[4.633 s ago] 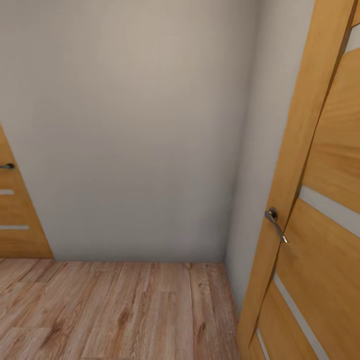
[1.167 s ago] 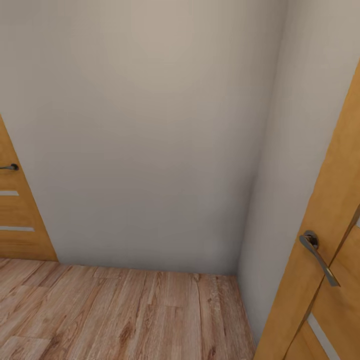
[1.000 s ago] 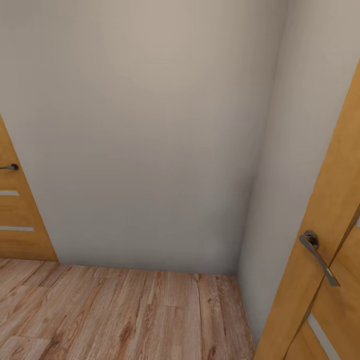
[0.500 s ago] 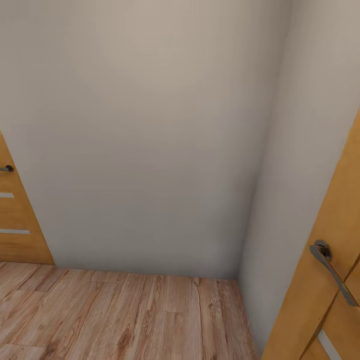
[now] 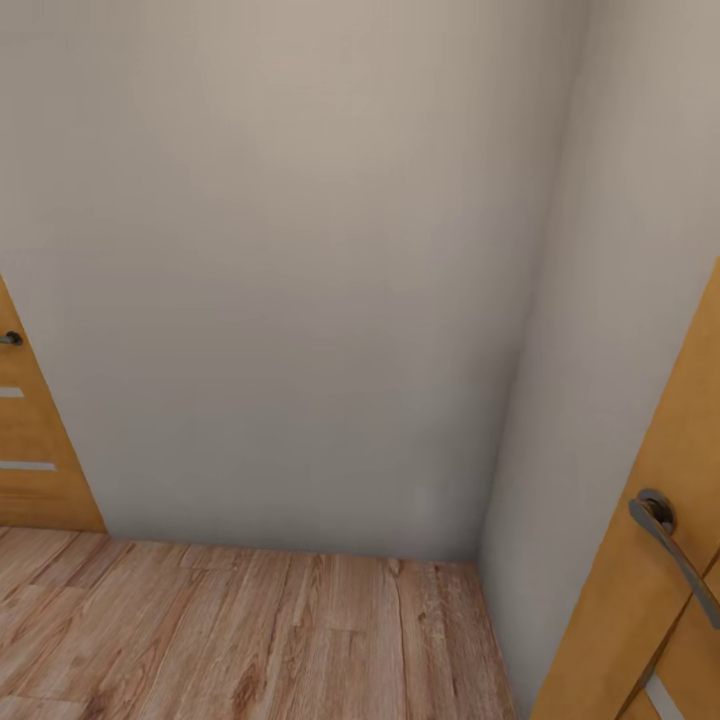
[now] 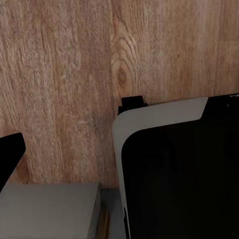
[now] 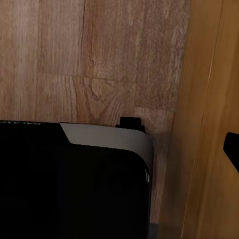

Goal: Move the two storage containers from the living room to the garage. In the garage, place one container on the floor and stack the other container on top of it (either order is fine).

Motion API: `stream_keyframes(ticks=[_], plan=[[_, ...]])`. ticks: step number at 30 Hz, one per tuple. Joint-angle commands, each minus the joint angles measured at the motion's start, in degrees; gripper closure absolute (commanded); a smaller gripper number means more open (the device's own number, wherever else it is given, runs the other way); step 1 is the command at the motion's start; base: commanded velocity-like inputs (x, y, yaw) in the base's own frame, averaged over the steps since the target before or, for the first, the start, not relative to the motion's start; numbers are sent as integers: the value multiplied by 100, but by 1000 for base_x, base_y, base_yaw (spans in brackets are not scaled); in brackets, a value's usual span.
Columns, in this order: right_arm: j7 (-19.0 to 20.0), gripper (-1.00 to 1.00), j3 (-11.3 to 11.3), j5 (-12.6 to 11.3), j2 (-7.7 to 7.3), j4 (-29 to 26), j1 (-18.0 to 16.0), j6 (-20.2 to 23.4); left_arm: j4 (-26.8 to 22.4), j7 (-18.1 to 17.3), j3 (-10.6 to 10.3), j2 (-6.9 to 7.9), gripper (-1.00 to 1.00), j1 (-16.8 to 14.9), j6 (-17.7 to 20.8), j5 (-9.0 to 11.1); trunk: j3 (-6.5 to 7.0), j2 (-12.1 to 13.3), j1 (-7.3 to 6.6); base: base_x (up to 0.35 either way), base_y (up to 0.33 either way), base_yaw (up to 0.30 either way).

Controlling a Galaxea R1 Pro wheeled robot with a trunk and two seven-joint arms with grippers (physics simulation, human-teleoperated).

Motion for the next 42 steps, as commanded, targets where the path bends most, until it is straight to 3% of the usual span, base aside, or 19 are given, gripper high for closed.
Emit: stream_keyframes(ticks=[1,42], plan=[[18,-100,0,5,-2,5,-4,-19,-5,-11,-5,2,-100,-2,3,-58,-7,-4,0,2,0,0],[18,-100,0,7,-2,5,-4,-19,-5,-11,-6,3,-100,-2,4,-59,-7,-4,0,31,0,30]])
